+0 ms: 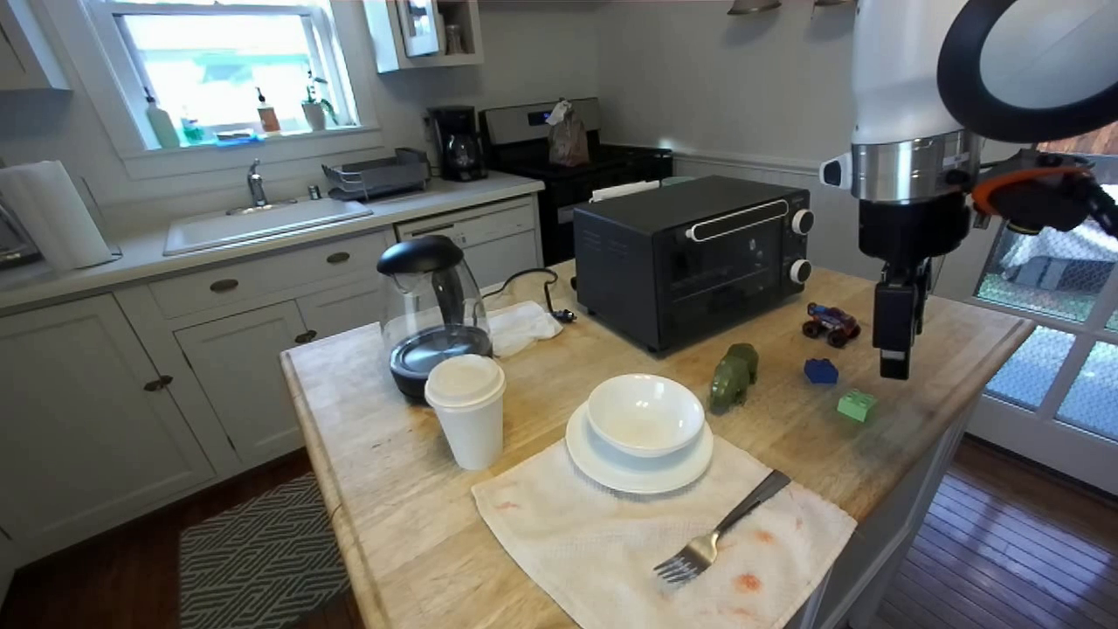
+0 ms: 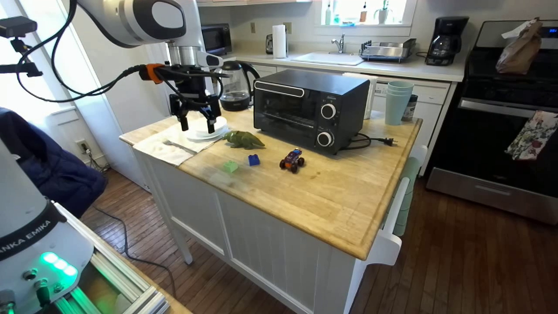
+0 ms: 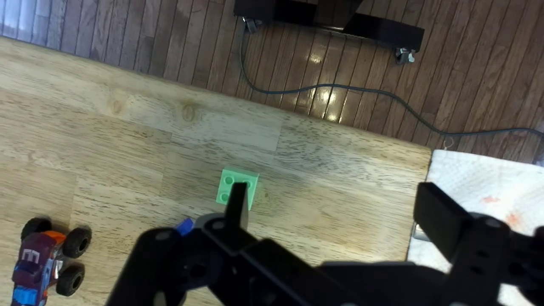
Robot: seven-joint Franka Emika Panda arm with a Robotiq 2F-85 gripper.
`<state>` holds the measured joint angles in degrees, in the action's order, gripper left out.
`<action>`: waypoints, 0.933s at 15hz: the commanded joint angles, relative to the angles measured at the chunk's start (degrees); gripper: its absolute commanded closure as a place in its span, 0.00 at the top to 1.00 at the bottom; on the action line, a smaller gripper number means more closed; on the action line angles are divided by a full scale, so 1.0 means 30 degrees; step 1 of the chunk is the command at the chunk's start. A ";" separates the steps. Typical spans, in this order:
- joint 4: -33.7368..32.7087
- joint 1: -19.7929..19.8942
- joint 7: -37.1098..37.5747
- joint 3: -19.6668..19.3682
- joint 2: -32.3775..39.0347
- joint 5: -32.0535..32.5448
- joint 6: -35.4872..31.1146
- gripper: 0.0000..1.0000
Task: Pick up the lime green lego block and put it on the blue lego block
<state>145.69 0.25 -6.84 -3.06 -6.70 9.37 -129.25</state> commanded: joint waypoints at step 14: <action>-0.0446 0.1607 0.2099 -0.1147 0.4435 0.0420 -0.2641 1.00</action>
<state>144.99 4.39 -1.22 -6.21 4.31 9.40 -133.46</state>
